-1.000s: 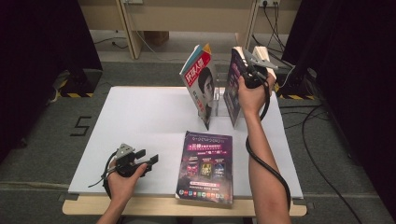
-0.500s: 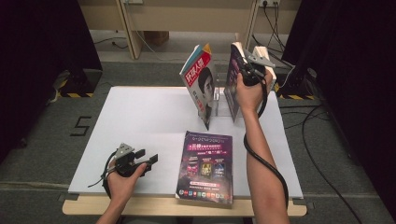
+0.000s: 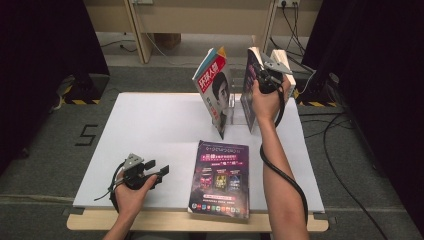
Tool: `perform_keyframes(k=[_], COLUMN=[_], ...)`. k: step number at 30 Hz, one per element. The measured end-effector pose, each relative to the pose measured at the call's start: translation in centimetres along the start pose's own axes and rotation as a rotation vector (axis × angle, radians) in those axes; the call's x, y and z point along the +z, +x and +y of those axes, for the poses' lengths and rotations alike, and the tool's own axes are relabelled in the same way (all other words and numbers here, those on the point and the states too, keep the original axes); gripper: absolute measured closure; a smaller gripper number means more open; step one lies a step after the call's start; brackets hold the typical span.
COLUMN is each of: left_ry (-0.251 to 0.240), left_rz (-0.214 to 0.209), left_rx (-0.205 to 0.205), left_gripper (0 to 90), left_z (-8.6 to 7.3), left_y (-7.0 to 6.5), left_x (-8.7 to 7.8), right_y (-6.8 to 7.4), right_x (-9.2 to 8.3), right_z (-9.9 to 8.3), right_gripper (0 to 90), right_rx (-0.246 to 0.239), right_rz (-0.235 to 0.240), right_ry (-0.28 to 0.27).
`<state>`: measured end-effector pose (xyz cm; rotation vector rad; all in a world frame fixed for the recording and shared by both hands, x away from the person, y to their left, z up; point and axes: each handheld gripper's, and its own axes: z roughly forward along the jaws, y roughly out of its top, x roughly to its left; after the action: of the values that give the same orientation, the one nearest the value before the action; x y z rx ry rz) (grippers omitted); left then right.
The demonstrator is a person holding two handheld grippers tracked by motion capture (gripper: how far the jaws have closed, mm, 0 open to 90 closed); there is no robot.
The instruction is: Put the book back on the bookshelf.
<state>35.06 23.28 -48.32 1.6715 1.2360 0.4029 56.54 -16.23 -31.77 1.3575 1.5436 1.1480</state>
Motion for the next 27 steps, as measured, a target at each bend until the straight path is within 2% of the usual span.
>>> perform_keyframes(k=[6,11,12,16,27], left_ry=[0.003,0.002,0.003,0.004,0.010], left_rz=[0.001,-0.001,0.000,-0.006,-0.008], left_rx=[0.004,0.005,0.004,0.003,0.008], left_gripper=[33.1,33.0,33.0,33.0,33.1], left_z=[-0.02,-0.02,-0.03,-0.10,-0.11], left_y=[-0.09,-0.15,-0.14,-0.27,-0.46], left_x=[-0.01,0.01,0.03,0.17,0.29], right_y=[-0.08,-0.27,-0.28,-0.43,-0.67], right_x=[-0.01,0.00,-0.02,0.00,-0.28], right_z=[0.15,0.23,0.17,-0.15,-0.42], right_gripper=[82.3,80.1,79.3,77.0,73.3], right_rx=[0.014,0.002,0.013,-0.010,-0.002], right_rz=[0.006,-0.015,-0.019,-0.022,-0.008], right_ry=[0.019,0.035,0.043,0.050,0.059])
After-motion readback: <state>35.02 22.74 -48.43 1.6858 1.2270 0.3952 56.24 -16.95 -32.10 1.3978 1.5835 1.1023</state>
